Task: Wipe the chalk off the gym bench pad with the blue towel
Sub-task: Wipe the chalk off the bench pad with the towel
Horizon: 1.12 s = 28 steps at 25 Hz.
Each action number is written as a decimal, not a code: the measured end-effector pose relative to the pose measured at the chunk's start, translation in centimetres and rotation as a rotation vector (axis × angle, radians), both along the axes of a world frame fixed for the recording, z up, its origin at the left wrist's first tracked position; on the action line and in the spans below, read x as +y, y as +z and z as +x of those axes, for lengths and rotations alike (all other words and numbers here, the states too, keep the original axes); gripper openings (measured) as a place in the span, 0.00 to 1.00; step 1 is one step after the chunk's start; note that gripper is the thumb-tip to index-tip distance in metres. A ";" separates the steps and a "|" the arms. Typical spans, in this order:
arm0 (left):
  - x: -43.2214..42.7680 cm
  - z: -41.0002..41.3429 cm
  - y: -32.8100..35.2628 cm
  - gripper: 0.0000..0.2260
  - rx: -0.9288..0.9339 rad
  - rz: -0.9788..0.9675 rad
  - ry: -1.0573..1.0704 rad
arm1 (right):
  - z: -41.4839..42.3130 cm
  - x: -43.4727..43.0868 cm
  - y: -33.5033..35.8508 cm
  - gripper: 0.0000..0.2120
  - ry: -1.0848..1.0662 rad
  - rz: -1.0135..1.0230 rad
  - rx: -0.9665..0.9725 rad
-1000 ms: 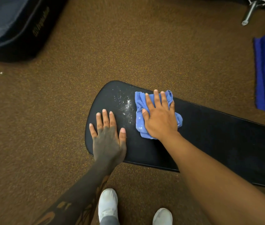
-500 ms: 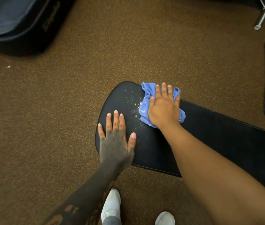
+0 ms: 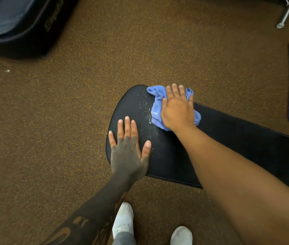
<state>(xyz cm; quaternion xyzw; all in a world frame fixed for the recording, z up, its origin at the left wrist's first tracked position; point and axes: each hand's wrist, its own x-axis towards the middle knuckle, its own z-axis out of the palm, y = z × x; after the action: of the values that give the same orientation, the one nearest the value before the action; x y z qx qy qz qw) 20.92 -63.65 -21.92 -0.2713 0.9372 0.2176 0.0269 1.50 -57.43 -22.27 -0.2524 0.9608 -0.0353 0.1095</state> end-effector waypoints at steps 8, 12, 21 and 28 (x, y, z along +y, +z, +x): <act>-0.3 0.5 -0.5 0.38 0.168 0.104 0.068 | 4.1 2.6 0.6 0.24 0.324 -0.054 -0.009; -0.4 0.5 -0.4 0.38 0.222 0.157 0.089 | 1.4 -2.3 0.0 0.25 0.080 0.018 0.050; -0.8 0.5 -1.0 0.39 0.316 0.203 0.177 | 2.4 0.0 1.0 0.24 0.531 -0.023 -0.032; -0.9 0.6 -0.8 0.42 0.350 0.304 0.186 | 2.6 -7.6 0.7 0.25 0.233 -0.005 0.016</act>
<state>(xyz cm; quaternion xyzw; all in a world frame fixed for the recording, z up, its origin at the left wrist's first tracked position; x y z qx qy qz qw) 21.50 -64.56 -22.75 -0.3072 0.8551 0.4013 -0.1154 4.09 -65.05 -21.61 -0.3627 0.9257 -0.0229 0.1047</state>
